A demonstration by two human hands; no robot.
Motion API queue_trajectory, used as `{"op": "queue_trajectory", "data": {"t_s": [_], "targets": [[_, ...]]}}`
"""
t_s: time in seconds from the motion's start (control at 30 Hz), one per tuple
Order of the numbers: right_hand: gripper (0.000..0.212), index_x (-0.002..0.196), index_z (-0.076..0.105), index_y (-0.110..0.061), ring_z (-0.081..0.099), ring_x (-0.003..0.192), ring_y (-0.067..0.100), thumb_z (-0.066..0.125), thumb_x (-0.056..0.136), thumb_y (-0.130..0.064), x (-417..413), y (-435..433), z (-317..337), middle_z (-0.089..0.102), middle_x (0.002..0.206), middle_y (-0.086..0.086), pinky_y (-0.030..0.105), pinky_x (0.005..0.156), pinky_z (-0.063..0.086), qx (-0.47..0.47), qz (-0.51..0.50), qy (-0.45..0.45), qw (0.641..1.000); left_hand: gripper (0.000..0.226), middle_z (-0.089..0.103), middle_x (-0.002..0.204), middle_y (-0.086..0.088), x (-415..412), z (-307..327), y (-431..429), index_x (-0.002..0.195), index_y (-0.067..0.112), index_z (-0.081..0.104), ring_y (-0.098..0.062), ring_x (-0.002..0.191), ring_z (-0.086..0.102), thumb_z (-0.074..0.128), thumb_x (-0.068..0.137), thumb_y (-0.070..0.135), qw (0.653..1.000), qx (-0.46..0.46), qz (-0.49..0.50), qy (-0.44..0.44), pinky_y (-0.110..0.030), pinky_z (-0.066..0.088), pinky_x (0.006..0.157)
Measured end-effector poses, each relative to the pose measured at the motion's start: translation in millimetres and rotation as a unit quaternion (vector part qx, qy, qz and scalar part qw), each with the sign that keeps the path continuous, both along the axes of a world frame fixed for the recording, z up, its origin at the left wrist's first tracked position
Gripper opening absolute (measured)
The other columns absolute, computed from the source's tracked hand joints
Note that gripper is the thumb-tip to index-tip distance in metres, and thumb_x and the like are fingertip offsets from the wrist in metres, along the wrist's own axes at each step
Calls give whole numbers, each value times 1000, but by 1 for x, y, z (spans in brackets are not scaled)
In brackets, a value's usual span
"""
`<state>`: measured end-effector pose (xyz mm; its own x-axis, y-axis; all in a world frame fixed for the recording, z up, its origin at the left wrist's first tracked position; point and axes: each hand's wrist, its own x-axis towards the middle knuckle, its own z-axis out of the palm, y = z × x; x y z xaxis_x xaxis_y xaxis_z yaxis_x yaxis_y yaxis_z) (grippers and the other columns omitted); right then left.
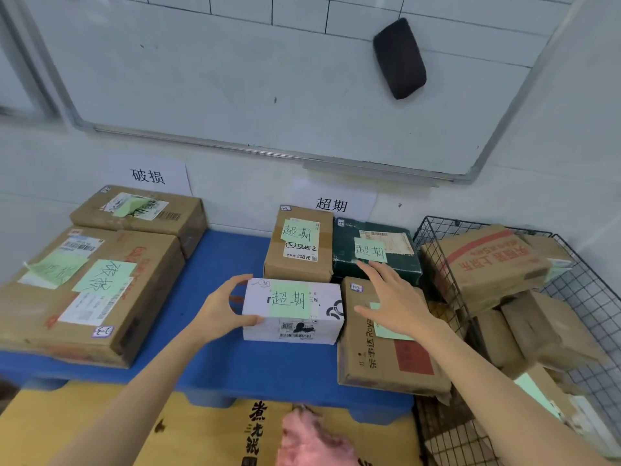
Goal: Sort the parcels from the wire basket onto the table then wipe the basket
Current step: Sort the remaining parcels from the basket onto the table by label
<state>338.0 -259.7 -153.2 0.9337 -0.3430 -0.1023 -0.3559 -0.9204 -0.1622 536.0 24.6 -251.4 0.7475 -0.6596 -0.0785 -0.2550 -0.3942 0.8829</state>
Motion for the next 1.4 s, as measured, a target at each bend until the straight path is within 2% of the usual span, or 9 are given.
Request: {"op": "queue_trajectory", "data": {"t_s": [0.17, 0.47, 0.57, 0.73, 0.87, 1.0, 1.13, 1.2, 1.4], "targets": [[89, 157, 5, -33, 9, 152, 20, 60, 91, -52, 4, -8, -2, 8, 165, -3, 45, 118, 23, 6, 2, -2, 1000, 82, 51, 130, 27, 6, 2, -5, 132, 40, 43, -10, 109, 60, 91, 67, 24, 1000, 9, -11, 2, -37, 54, 91], [93, 157, 1, -34, 8, 152, 20, 62, 90, -52, 6, -19, -4, 8, 165, -2, 49, 119, 23, 30, -1, 1, 1000, 79, 52, 131, 26, 11, 4, -11, 127, 50, 44, -11, 111, 60, 90, 66, 30, 999, 13, -24, 20, -40, 56, 90], [93, 157, 0, -34, 8, 152, 20, 62, 90, -52, 4, -18, -2, 8, 165, -2, 48, 120, 24, 28, -1, 5, 1000, 80, 51, 132, 26, 9, 6, -11, 130, 47, 43, -11, 112, 60, 90, 67, 30, 1000, 17, -18, 15, -37, 55, 90], [91, 157, 2, -34, 8, 152, 21, 62, 90, -51, 1, -13, 4, 7, 165, -2, 49, 118, 23, 26, -3, 4, 1000, 89, 49, 135, 16, 3, 12, -10, 141, 36, 39, -9, 115, 55, 90, 68, 32, 999, 41, -4, -27, -23, 44, 86], [90, 157, 5, -33, 9, 152, 20, 63, 90, -50, -2, -7, 11, 9, 165, -2, 48, 118, 24, 25, -1, -6, 1000, 89, 44, 143, 12, -3, 28, -4, 146, 32, 36, -13, 127, 47, 85, 73, 38, 993, 78, -6, -89, -32, 41, 99], [88, 157, 6, -33, 9, 151, 19, 62, 91, -49, -8, 3, 19, 9, 165, -2, 46, 118, 24, 27, -1, -14, 1000, 77, 37, 153, 11, -12, 55, 2, 150, 34, 33, -20, 138, 35, 71, 84, 47, 968, 127, 3, -215, -42, 37, 109], [87, 158, 7, -33, 10, 152, 20, 61, 91, -50, -16, 18, 27, 8, 165, -1, 46, 118, 24, 21, -7, -26, 999, 84, 35, 156, 7, -26, 84, 4, 152, 31, 33, -21, 142, 33, 36, 78, 71, 938, 159, 14, -307, -44, 28, 113], [87, 158, 7, -32, 9, 152, 21, 60, 92, -51, -20, 27, 31, 7, 166, -1, 46, 119, 23, 15, -10, -33, 999, 91, 33, 158, 6, -35, 95, 5, 153, 31, 32, -21, 143, 31, 22, 73, 74, 920, 173, 22, -350, -42, 25, 115], [83, 158, 10, -32, 10, 152, 22, 58, 93, -52, -36, 50, 46, 7, 166, 0, 44, 119, 23, -1, -19, -60, 998, 91, 33, 158, 4, -61, 120, 3, 151, 29, 35, -22, 142, 32, 15, 75, 74, 891, 187, 28, -412, -40, 22, 114]]}}
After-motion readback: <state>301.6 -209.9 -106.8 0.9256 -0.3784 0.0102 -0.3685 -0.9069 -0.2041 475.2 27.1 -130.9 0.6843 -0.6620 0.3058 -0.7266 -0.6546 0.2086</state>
